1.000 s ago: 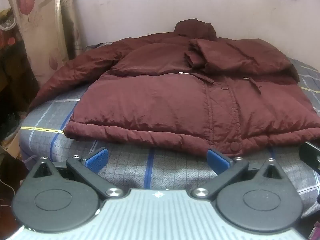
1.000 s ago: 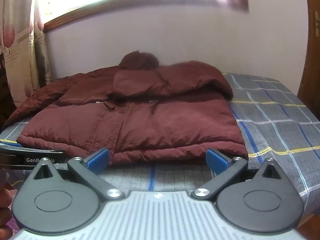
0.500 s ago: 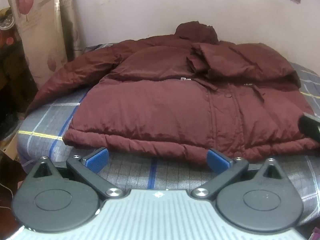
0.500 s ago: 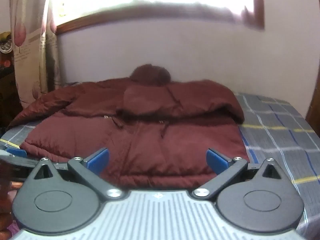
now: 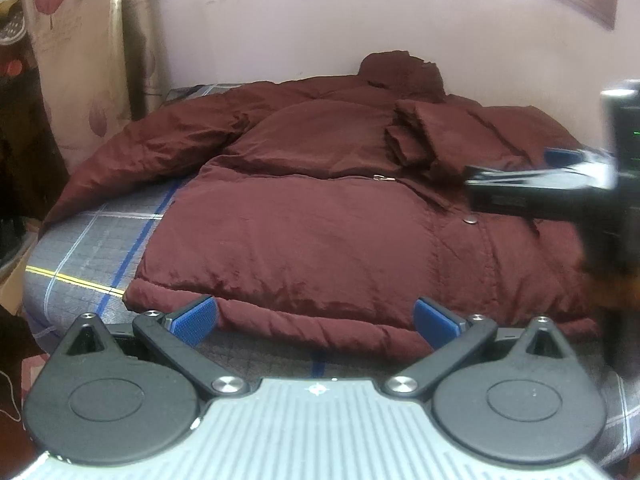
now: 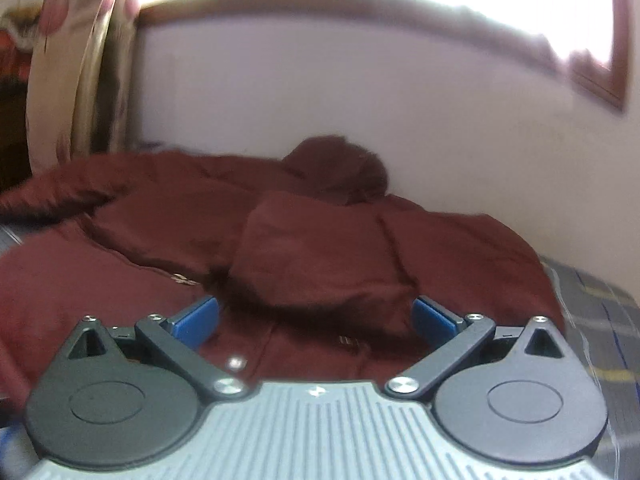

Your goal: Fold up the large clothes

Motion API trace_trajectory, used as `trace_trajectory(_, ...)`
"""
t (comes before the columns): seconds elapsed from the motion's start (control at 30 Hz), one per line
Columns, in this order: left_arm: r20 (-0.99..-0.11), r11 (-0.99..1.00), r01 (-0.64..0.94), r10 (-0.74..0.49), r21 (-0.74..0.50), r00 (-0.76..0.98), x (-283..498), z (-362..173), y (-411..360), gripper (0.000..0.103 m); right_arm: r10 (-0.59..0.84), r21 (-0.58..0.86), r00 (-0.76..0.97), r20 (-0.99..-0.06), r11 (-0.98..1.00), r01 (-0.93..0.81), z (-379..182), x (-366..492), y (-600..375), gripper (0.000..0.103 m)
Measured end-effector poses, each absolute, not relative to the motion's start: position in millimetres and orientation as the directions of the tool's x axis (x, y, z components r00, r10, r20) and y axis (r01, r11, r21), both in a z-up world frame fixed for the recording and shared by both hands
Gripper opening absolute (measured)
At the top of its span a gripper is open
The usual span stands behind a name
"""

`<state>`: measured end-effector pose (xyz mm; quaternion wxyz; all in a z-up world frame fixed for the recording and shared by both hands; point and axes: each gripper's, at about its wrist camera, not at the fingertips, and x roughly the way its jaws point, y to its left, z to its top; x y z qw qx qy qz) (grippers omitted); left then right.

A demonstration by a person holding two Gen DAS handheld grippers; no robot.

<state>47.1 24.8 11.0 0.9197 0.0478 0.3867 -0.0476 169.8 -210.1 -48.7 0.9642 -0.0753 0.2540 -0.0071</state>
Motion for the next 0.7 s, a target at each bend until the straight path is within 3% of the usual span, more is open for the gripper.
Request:
trace_trajectory(0.1, -0.722, 0.992, 0.116, -0.044, 0.05, 0.691, 52.2, 11.8, 28.7, 0.103, -0.06, -0.212, 0.851, -0.521, 0.976, -0.06, -64.6, 206.0, -202.5, 0.101)
trace_trajectory(0.13, -0.723, 0.992, 0.113, -0.039, 0.054, 0.69, 54.4, 11.7, 29.6, 0.103, -0.06, -0.226, 0.843, -0.534, 0.971, -0.074, -69.0, 216.7, -202.5, 0.094)
trace_trajectory(0.2, -0.728, 0.993, 0.103, -0.027, 0.06, 0.685, 58.0, 10.6, 30.7, 0.103, -0.05, -0.238, 0.826, -0.562, 0.966, -0.103, -75.1, 232.9, -206.0, 0.068)
trace_trajectory(0.23, -0.733, 0.993, 0.102, -0.023, 0.063, 0.68, 60.2, 9.9, 30.9, 0.103, -0.055, -0.24, 0.818, -0.572, 0.965, -0.103, -74.0, 238.2, -211.4, 0.04)
trace_trajectory(0.27, -0.736, 0.993, 0.102, -0.021, 0.066, 0.677, 61.7, 9.1, 30.7, 0.103, -0.068, -0.245, 0.823, -0.564, 0.965, -0.089, -70.0, 239.9, -217.9, 0.023)
trace_trajectory(0.3, -0.738, 0.992, 0.102, -0.019, 0.069, 0.674, 63.4, 8.7, 30.6, 0.103, -0.085, -0.252, 0.846, -0.527, 0.966, -0.059, -61.5, 235.8, -230.3, 0.017)
trace_trajectory(0.43, -0.747, 0.991, 0.108, -0.009, 0.084, 0.665, 67.6, 4.8, 28.7, 0.103, -0.223, -0.266, 0.896, -0.383, 0.956, 0.124, -14.7, 207.3, -311.9, 0.009)
trace_trajectory(0.53, -0.754, 0.99, 0.117, -0.014, 0.084, 0.656, 71.5, 2.0, 27.0, 0.103, -0.428, -0.3, 0.858, -0.285, 0.89, 0.344, 20.3, 172.6, -402.4, 0.004)
trace_trajectory(0.7, -0.752, 0.99, 0.111, -0.01, 0.084, 0.659, 77.8, 1.8, 22.3, 0.103, -0.722, -0.289, 0.636, -0.273, 0.692, 0.662, 49.9, 113.0, -551.3, 0.004)
